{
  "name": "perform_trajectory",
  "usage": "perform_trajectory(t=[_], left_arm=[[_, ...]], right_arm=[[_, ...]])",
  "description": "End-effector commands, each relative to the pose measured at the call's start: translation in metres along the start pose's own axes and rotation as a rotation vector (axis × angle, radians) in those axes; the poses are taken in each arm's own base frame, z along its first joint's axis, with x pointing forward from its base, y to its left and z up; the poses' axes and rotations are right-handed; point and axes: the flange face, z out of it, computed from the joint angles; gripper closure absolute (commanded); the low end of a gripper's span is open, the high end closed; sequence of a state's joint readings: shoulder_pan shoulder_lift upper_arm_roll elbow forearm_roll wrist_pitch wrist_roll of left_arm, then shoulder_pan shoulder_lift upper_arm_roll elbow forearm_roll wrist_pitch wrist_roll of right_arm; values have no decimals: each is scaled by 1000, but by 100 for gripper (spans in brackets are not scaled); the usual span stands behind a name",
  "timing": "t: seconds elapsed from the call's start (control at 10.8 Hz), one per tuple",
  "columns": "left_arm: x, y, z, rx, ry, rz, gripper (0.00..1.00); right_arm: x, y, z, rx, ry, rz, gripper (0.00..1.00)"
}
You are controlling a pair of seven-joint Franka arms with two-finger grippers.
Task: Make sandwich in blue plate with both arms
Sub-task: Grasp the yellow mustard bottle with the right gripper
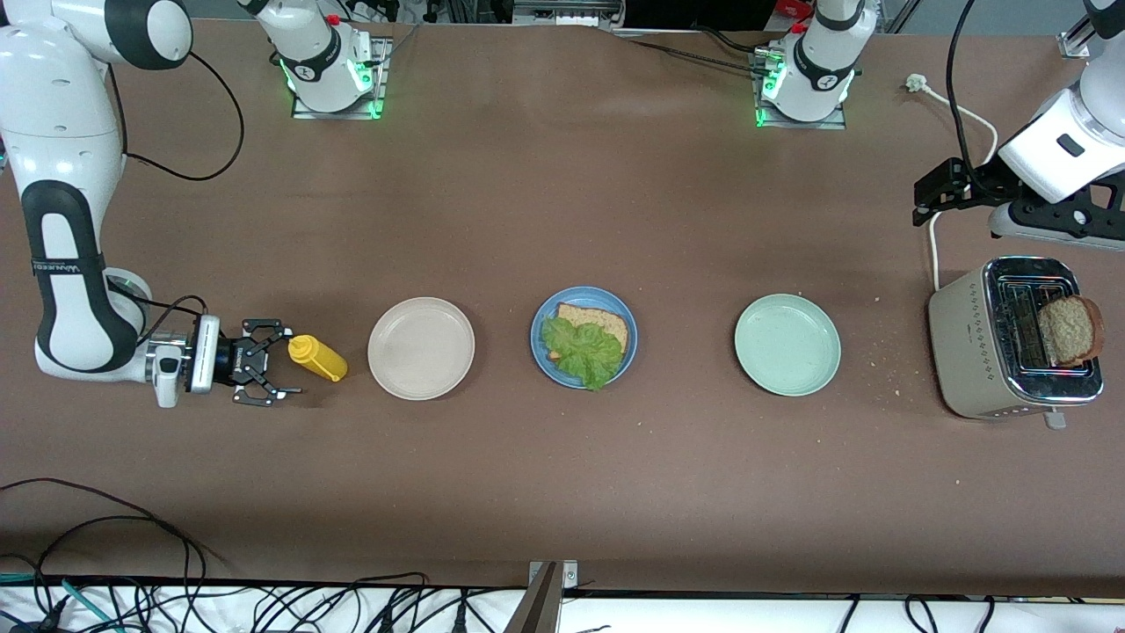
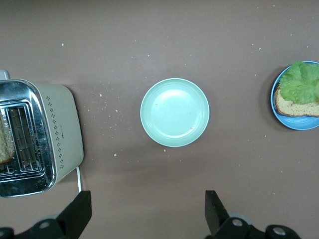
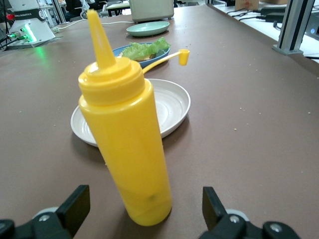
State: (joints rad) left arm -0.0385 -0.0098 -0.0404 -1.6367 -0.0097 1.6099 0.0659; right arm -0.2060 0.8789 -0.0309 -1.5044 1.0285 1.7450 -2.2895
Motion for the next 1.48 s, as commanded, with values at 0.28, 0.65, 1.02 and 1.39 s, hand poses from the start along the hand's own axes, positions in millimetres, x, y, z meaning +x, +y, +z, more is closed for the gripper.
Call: perform_trajectory(t=[0.28, 0.65, 1.02, 1.39], left_arm=[[0, -1, -6, 11, -1, 4, 0], [0, -1, -6, 11, -1, 4, 0], [0, 0, -6, 11, -1, 6, 0], [0, 0, -6, 11, -1, 6, 0]], right_arm=[[-19, -14, 11, 20, 186, -75, 0], [-35, -19, 19, 10, 234, -108, 0], [-49, -21, 34, 10, 250, -110, 0], [-50, -18, 61, -2, 285, -98, 3]])
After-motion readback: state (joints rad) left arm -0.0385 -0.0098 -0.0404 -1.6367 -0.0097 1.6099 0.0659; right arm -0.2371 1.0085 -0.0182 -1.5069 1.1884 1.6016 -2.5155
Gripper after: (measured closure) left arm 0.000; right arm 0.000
